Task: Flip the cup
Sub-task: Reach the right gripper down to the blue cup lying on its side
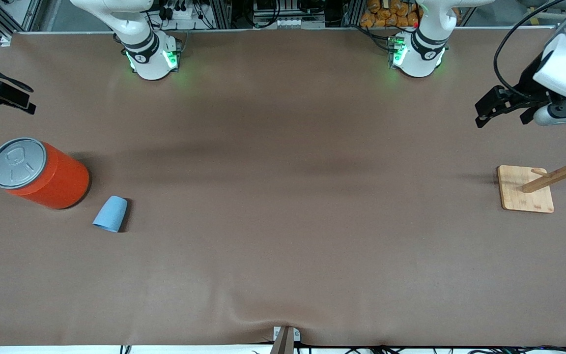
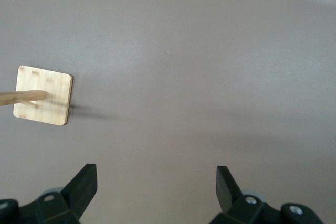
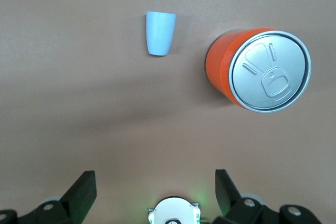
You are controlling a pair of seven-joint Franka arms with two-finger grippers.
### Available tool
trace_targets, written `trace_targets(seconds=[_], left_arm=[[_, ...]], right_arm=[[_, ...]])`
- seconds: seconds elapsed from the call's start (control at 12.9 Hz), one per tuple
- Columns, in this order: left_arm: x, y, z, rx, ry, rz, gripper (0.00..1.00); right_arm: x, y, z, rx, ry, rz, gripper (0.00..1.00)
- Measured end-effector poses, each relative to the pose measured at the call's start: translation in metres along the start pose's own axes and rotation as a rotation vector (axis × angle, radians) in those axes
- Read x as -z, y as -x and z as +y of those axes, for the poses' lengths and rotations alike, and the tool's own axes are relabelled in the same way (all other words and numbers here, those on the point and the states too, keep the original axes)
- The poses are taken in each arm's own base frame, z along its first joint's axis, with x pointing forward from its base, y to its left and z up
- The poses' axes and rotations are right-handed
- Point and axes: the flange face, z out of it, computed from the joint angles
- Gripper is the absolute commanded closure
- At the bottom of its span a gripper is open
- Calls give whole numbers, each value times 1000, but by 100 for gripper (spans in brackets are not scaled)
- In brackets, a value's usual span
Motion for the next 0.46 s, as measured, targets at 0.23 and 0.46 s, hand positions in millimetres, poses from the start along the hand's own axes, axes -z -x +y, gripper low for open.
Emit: trace_targets(seconds=[0.23,0.46], left_arm=[[0,-1,-2,-4,-3,-16,0],[-2,0,-3,-10,-5,-28,0]], right_arm=[[0,-1,0,0,0,3,0],[-3,-7,-4,10,1,18,0]])
